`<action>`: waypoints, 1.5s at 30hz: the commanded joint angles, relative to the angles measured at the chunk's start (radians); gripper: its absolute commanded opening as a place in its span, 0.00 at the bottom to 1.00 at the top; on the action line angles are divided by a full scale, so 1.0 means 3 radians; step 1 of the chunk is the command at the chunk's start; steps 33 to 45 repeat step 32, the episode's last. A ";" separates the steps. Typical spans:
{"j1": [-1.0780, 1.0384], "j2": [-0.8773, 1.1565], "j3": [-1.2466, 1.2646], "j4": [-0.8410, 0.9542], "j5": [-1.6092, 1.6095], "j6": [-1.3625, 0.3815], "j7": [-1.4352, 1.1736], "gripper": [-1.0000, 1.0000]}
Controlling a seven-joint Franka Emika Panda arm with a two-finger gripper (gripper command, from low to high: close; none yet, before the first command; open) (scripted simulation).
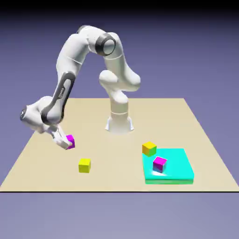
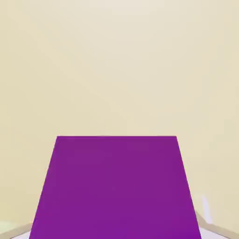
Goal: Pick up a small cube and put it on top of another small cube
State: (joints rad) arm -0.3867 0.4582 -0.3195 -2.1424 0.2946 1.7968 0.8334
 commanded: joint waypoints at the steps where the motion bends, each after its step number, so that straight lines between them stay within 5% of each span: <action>1: 0.0048 0.0026 0.0121 0.0087 -0.0064 -0.0055 0.0043 0.00; 22: 0.1056 0.0560 0.2628 0.1888 -0.1215 -0.1195 0.0900 0.00; 29: 0.1005 0.0523 0.2616 0.1270 -0.1230 -0.0622 0.0890 0.00; 30: 0.1005 0.0523 0.2616 0.1270 -0.1230 -0.0622 0.0890 1.00; 45: 0.1015 0.0530 0.2619 0.1390 -0.1227 -0.0734 0.0892 1.00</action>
